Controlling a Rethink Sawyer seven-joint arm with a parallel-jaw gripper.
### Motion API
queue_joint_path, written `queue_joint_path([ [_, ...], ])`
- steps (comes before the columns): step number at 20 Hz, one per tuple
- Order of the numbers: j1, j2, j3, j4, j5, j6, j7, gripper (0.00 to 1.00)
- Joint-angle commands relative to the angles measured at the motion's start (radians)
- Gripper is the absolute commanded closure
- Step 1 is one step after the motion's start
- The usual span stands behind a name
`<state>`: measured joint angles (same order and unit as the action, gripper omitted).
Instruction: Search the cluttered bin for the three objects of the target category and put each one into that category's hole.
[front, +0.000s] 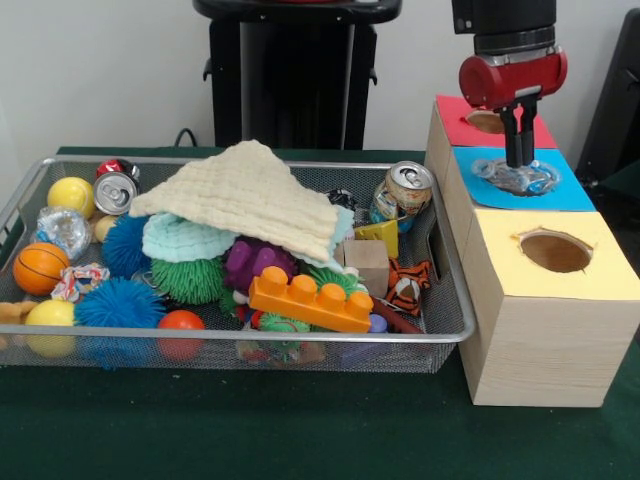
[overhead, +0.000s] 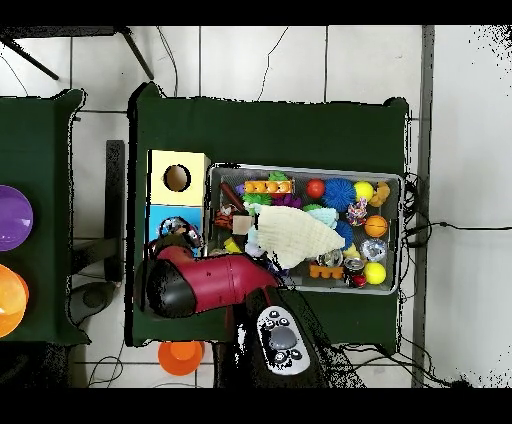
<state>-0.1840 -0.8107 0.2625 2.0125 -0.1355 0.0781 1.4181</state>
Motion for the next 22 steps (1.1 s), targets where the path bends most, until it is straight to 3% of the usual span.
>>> queue_joint_path([
  [1, -0.024, 0.051, -0.004, -0.055, -0.047, 0.05, 0.092, 1.0],
  [22, -0.004, 0.145, -0.022, -0.077, -0.052, 0.076, 0.082, 1.0],
])
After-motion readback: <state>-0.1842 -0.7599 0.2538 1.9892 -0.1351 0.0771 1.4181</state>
